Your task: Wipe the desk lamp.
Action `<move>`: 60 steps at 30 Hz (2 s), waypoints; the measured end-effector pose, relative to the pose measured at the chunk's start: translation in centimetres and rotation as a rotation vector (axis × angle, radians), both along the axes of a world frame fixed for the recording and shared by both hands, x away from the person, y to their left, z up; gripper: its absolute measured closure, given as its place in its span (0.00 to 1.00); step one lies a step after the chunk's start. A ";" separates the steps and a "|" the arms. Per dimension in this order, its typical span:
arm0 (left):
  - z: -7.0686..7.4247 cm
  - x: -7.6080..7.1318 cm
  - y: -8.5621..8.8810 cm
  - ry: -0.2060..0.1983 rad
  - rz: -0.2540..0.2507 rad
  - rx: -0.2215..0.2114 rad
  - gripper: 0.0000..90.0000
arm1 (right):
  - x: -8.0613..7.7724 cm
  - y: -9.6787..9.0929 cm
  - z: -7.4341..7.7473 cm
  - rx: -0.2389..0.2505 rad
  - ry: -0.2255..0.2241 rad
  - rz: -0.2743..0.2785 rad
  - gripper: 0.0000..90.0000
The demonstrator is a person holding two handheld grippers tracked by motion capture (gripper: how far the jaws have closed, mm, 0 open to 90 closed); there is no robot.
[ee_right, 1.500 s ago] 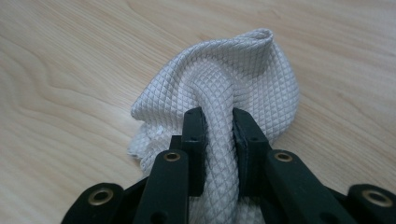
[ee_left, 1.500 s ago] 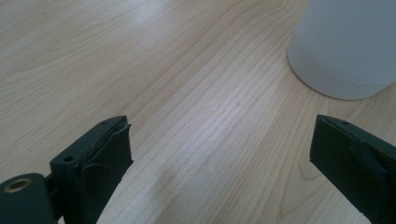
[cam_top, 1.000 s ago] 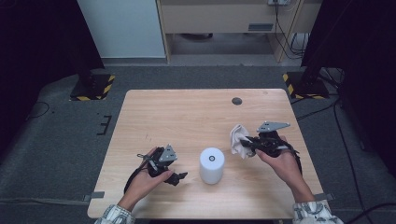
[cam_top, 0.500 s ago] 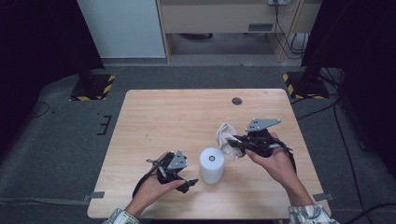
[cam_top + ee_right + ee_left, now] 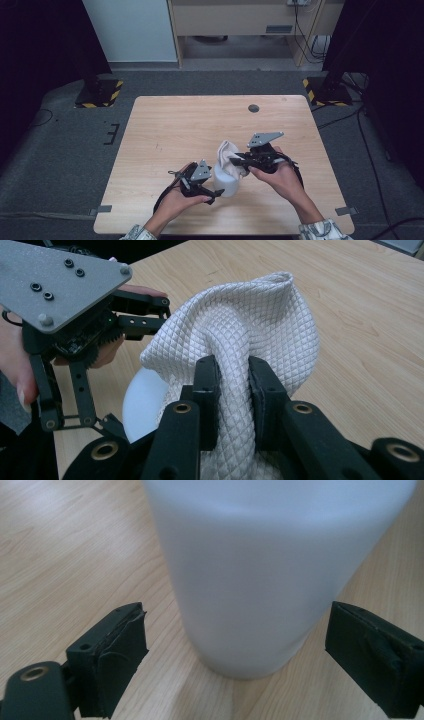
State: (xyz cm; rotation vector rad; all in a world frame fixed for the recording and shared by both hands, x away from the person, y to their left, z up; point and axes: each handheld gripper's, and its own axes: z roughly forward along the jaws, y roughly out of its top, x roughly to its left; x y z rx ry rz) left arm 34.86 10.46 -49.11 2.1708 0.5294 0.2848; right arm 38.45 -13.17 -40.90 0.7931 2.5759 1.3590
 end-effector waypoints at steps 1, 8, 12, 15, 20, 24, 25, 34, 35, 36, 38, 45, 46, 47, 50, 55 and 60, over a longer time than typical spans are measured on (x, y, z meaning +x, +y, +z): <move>0.0 0.0 -0.2 -0.002 -0.007 -0.003 0.10 | 0.0 0.1 0.0 -0.001 -0.005 -0.003 0.85; 0.3 -0.1 -0.9 -0.050 -0.006 -0.002 0.13 | -0.3 1.4 -0.3 -0.018 -0.020 0.022 0.85; 0.5 -0.1 -0.8 -0.052 -0.013 -0.008 0.13 | -0.9 2.1 -0.4 -0.032 -0.019 0.064 0.85; 0.5 -0.2 -0.9 -0.055 -0.013 -0.004 0.13 | -1.6 2.0 -0.4 -0.035 -0.022 0.090 0.85; 0.5 -0.2 -0.8 -0.048 -0.016 -0.007 0.14 | -2.4 0.9 -0.1 -0.055 -0.017 0.092 0.85; 0.7 -0.3 -0.7 -0.047 -0.013 -0.015 0.15 | -2.4 -0.1 0.3 -0.077 -0.028 0.080 0.85; 0.7 -0.3 -0.7 -0.046 -0.013 -0.017 0.15 | -2.3 -0.3 0.3 -0.081 -0.030 0.069 0.85; 0.6 -0.4 -0.7 -0.050 -0.018 -0.002 0.16 | -0.2 -1.4 0.3 -0.071 -0.004 0.005 0.85; 0.6 -0.4 -0.8 -0.050 -0.019 -0.001 0.16 | -0.1 -1.2 0.3 -0.068 0.000 0.005 0.85; 0.6 -0.4 -0.8 -0.045 -0.021 -0.002 0.16 | 0.1 -1.0 0.3 -0.070 0.000 0.008 0.85; 0.6 -0.4 -0.8 -0.052 -0.023 0.004 0.17 | 0.4 -0.3 0.4 -0.066 0.007 0.018 0.85; 0.7 -0.5 -0.7 -0.060 -0.023 0.008 0.19 | 0.4 2.3 0.3 -0.076 0.009 0.075 0.85; 0.6 -0.5 -0.8 -0.059 -0.025 0.007 0.19 | 0.2 2.5 0.3 -0.078 0.007 0.082 0.85; 0.6 -0.5 -0.8 -0.059 -0.025 0.007 0.19 | -0.1 2.7 0.3 -0.080 0.003 0.090 0.85; 0.5 -0.4 -0.9 -0.055 -0.025 0.006 0.19 | -1.0 2.5 0.4 -0.072 0.005 0.104 0.85; 0.6 -0.5 -0.8 -0.057 -0.026 0.006 0.19 | -2.3 1.4 0.5 -0.077 0.005 0.120 0.85; 0.6 -0.6 -0.7 -0.058 -0.023 -0.001 0.21 | -2.3 -0.4 0.4 -0.066 0.011 0.090 0.85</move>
